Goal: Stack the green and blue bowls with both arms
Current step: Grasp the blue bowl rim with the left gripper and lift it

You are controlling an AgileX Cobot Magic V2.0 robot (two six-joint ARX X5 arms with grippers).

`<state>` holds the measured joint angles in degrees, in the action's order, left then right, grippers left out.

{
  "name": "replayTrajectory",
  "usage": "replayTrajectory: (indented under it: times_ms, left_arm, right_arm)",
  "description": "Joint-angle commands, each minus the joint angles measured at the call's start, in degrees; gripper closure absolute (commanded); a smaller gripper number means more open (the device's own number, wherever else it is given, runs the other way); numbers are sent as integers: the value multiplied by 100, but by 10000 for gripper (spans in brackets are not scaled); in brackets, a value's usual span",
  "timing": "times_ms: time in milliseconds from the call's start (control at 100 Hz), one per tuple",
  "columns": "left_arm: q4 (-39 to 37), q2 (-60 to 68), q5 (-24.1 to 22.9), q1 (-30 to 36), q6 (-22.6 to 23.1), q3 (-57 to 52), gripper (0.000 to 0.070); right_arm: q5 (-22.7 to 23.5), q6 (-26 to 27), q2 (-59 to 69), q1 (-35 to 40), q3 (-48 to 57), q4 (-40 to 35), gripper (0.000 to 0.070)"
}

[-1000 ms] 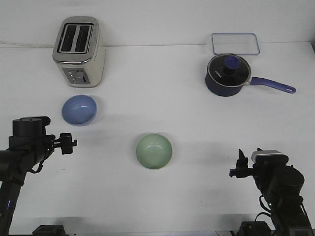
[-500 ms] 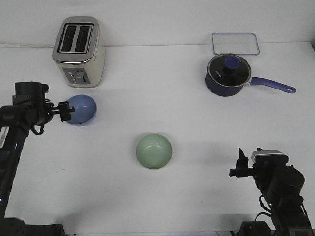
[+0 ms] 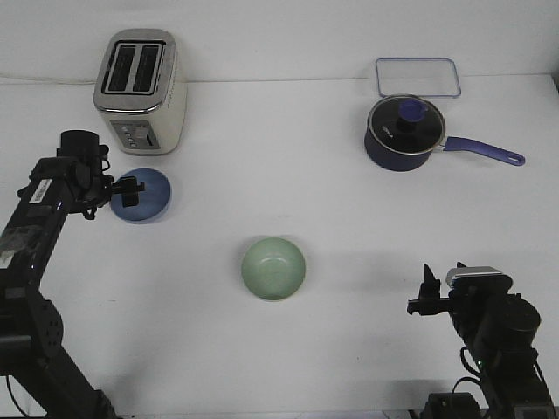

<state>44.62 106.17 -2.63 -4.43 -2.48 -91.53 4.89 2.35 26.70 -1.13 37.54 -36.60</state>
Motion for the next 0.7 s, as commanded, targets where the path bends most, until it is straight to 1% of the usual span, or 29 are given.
replayTrajectory:
  times_ms: [0, 190, 360, 450, 480, 510, 600, 640, 660, 690]
  left_arm:
    - [-42, 210, 7, -50, 33, -114, 237]
    - [-269, 437, 9, -105, 31, -114, 237]
    - [-319, 568, 28, -103, 31, -114, 239]
    - [-317, 603, 31, -103, 28, -114, 257]
    - [-317, 605, 31, -103, 28, -114, 291]
    - [-313, 605, 31, -103, 28, -114, 347]
    - [-264, 605, 109, -103, 31, -114, 597]
    - [-247, 605, 195, -103, 31, -114, 693]
    - [-243, 605, 240, -103, 28, -114, 700]
    - [-240, 605, 289, -103, 28, -114, 690]
  right_arm:
    - [-2, 17, -2, 9, 35, 61, 276]
    - [-2, 17, -2, 9, 35, 63, 276]
    - [-2, 17, -2, 9, 35, 63, 276]
    - [-2, 17, -2, 9, 35, 63, 276]
    - [0, 17, -2, 9, 35, 63, 276]
    - [-2, 17, -2, 9, 35, 63, 276]
    - [-2, 17, -2, 9, 35, 63, 276]
    - [-2, 17, -2, 9, 35, 63, 276]
    - [-2, 17, -2, 9, 35, 63, 276]
    - [-2, 17, -2, 9, 35, 63, 276]
